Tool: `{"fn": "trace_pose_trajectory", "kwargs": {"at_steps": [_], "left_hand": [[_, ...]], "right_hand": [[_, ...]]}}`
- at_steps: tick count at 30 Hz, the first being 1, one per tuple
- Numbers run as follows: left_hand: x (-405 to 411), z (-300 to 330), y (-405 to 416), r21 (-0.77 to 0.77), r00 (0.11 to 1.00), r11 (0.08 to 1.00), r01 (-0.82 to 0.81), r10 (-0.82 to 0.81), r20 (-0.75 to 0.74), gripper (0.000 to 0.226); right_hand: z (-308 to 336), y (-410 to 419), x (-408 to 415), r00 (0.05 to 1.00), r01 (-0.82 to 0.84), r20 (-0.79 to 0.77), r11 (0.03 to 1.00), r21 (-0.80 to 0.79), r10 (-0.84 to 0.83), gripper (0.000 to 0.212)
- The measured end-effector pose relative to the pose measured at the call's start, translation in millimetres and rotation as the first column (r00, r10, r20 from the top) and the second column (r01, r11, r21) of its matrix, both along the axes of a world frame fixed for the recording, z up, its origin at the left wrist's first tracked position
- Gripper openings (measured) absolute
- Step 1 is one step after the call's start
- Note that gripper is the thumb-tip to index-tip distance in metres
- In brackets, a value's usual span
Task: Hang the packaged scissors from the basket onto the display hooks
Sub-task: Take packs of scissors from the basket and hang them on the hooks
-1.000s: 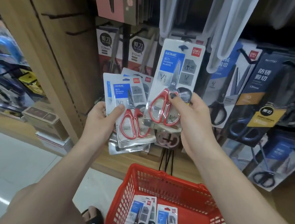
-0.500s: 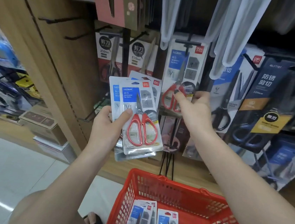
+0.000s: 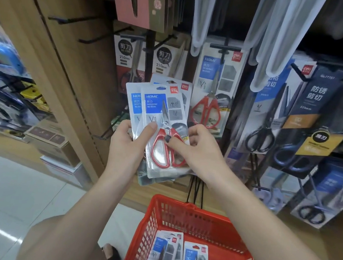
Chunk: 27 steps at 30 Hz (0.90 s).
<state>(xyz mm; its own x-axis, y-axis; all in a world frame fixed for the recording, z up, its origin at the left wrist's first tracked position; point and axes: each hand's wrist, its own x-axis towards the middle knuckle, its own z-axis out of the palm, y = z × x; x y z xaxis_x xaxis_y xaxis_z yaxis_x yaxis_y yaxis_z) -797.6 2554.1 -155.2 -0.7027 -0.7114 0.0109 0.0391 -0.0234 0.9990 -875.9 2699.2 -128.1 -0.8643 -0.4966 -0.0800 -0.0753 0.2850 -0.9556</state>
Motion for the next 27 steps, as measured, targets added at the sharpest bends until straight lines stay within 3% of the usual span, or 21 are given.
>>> {"fn": "trace_pose_trajectory", "kwargs": {"at_steps": [9, 16, 22, 27], "left_hand": [[6, 1, -7, 0.056, 0.999, 0.998, -0.033, 0.033, 0.000, 0.025], [8, 3, -17, 0.065, 0.993, 0.990, -0.122, 0.122, -0.003, 0.025], [6, 1, -14, 0.049, 0.993, 0.991, -0.121, 0.121, 0.004, 0.028], [4, 0, -11, 0.055, 0.994, 0.993, -0.106, 0.105, 0.013, 0.032]], "right_hand": [[-12, 10, -5, 0.994, 0.040, 0.107, 0.980, -0.193, -0.019, 0.018], [-16, 49, 17, 0.986, -0.004, -0.157, 0.934, -0.357, -0.056, 0.019], [-13, 64, 29, 0.948, 0.059, -0.245, 0.870, -0.490, -0.203, 0.020], [-5, 59, 24, 0.944, 0.099, -0.221, 0.850, -0.518, -0.245, 0.017]]}}
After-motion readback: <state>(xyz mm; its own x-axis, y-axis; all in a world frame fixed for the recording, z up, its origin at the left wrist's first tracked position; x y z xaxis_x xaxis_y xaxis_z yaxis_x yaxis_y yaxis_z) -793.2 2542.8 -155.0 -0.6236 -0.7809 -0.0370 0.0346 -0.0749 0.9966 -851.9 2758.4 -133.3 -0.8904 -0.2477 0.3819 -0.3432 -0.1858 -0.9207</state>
